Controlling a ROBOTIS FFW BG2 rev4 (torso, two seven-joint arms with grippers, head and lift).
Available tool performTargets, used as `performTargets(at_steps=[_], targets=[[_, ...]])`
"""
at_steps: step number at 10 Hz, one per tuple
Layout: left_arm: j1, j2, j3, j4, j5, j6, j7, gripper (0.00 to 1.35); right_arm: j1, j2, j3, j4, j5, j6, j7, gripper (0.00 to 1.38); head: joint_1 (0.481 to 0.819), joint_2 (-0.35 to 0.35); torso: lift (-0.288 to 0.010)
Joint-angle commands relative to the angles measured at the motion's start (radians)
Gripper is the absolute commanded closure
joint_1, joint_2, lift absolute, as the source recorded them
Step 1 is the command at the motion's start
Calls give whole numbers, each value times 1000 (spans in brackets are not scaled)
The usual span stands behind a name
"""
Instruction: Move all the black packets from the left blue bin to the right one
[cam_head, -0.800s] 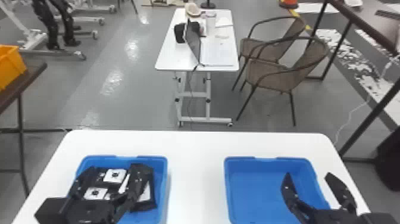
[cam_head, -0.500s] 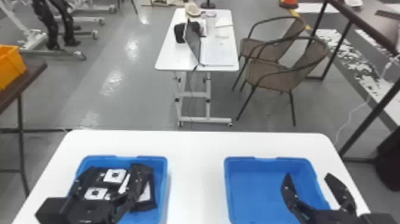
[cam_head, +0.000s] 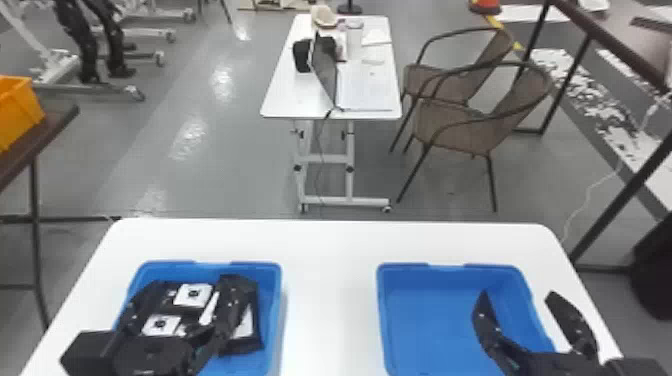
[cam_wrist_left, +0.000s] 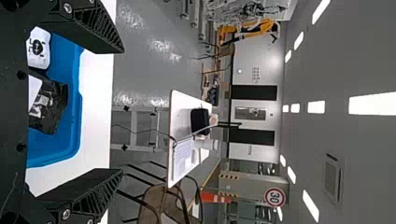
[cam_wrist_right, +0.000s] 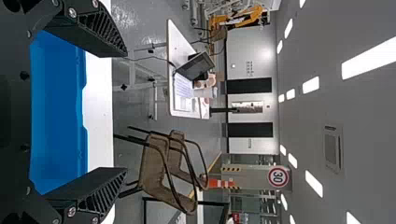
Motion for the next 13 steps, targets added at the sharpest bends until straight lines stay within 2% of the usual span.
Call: performTargets(at_steps=[1, 3, 5, 8, 9, 11, 12, 13], targets=[[-3, 0, 5, 5, 26, 44, 0, 113, -1, 1, 0, 2, -4, 0, 1, 140, 695, 2, 0], [-14, 0, 29, 12, 21, 141, 0, 114, -1, 1, 0, 4, -7, 0, 1, 142, 695, 7, 0], [-60, 3, 69, 15, 10, 305, -18, 114, -5, 1, 1, 10, -11, 0, 1, 144, 695, 23, 0], [-197, -9, 141, 78, -122, 526, -195, 111, -23, 1, 3, 21, -17, 0, 17, 144, 695, 51, 0], [-224, -21, 149, 86, -178, 578, -195, 114, -26, 1, 4, 24, -19, 0, 17, 145, 695, 62, 0], [-309, -48, 187, 140, -304, 707, -317, 114, -37, 1, 6, 30, -22, 0, 19, 147, 695, 89, 0], [-342, -46, 192, 181, -356, 707, -376, 114, -44, 1, 8, 34, -22, 0, 25, 147, 695, 96, 0], [-367, -43, 183, 219, -393, 710, -394, 113, -49, 1, 8, 37, -25, 0, 30, 147, 695, 103, 0]])
